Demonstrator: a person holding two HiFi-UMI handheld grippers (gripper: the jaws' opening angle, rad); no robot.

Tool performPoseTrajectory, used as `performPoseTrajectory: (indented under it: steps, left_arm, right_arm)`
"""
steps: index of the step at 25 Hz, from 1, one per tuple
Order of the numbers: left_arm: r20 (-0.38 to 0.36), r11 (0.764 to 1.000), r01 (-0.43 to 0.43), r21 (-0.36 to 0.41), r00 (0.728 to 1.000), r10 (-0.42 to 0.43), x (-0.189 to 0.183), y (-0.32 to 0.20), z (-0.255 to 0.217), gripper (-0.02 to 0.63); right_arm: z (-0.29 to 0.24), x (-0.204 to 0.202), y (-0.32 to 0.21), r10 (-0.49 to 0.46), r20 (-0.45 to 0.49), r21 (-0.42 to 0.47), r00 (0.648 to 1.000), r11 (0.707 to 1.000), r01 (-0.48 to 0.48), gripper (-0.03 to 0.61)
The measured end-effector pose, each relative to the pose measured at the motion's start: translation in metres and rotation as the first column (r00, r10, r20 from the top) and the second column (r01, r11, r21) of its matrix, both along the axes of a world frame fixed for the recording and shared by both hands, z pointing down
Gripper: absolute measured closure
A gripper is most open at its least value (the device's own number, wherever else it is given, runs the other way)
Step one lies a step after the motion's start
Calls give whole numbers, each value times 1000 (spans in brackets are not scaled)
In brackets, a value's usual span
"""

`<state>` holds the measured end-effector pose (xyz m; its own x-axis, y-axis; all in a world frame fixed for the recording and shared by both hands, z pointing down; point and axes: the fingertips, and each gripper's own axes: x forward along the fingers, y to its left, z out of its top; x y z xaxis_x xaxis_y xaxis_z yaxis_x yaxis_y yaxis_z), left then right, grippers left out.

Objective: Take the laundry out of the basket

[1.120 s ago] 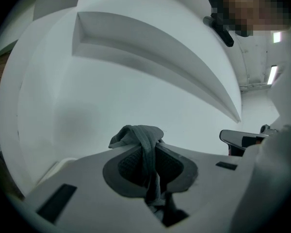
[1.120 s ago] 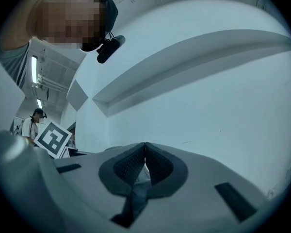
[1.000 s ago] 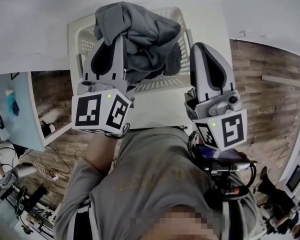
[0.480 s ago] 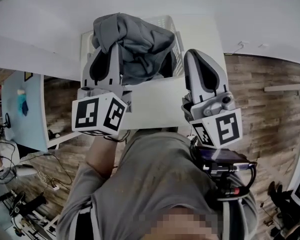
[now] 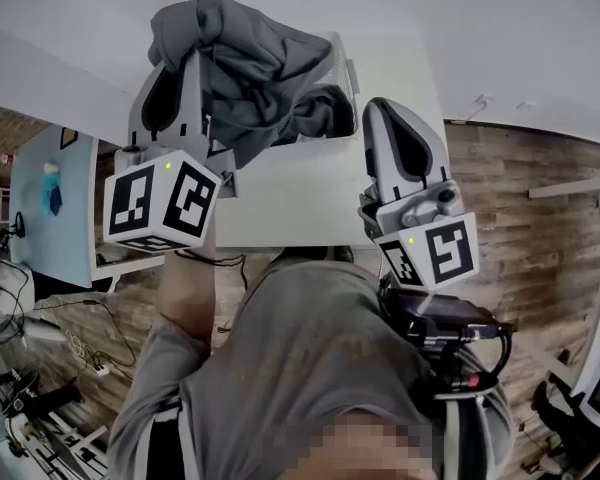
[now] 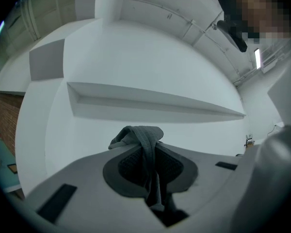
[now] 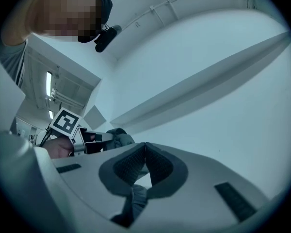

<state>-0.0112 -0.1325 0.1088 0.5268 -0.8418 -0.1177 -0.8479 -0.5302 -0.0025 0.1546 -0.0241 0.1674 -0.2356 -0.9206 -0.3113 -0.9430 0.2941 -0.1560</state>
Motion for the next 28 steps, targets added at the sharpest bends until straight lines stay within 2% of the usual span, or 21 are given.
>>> performPoseTrajectory:
  steps: [6, 17, 23, 28]
  left_arm:
    - [-20, 994, 58, 89, 998, -56, -20, 11, -48, 560]
    - [-27, 969, 187, 164, 982, -185, -56, 35, -91, 560]
    - [-55, 943, 272, 191, 962, -267, -100, 55, -103, 560]
    - [-67, 920, 342, 194, 940, -335, -150, 88, -112, 560]
  right_arm:
    - [-5, -4, 11, -32, 14, 21, 999, 999, 32, 571]
    - [10, -20, 6, -160, 61, 21, 985, 987, 159, 571]
    - [12, -50, -8, -249, 69, 26, 966, 968, 248, 571]
    - [9, -92, -4, -329, 70, 33, 942, 944, 327, 571]
